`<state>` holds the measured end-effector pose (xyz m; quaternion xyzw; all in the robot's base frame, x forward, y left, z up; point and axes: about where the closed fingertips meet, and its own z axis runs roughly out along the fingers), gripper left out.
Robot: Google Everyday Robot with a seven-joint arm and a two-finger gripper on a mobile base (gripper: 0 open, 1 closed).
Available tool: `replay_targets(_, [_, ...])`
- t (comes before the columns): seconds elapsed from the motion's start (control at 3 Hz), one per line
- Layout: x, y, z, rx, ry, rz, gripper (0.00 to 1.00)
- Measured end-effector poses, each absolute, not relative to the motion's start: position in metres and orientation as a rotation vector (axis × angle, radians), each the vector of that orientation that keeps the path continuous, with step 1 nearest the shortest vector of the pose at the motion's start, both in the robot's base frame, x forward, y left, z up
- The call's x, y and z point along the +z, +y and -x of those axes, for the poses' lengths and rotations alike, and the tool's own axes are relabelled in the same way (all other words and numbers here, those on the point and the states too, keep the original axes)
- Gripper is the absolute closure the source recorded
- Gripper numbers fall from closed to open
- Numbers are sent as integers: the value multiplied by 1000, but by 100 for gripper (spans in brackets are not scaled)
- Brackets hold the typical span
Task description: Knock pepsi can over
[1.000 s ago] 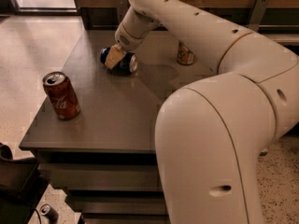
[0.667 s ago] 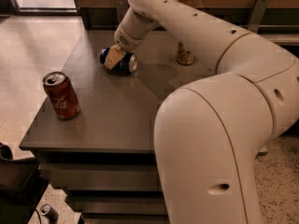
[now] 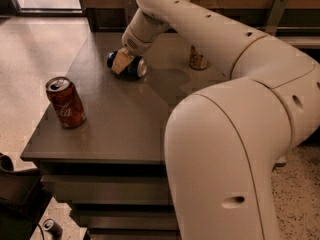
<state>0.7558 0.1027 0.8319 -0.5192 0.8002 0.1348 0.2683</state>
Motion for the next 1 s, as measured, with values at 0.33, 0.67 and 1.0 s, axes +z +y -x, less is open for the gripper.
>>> replay_targets(0.33, [832,103,-756,364,2158,1400,13])
replay_targets(0.67, [829,105,-755,366,2160,1404,0])
replay_targets(1.0, [829,105,-755,366,2161,1405,0])
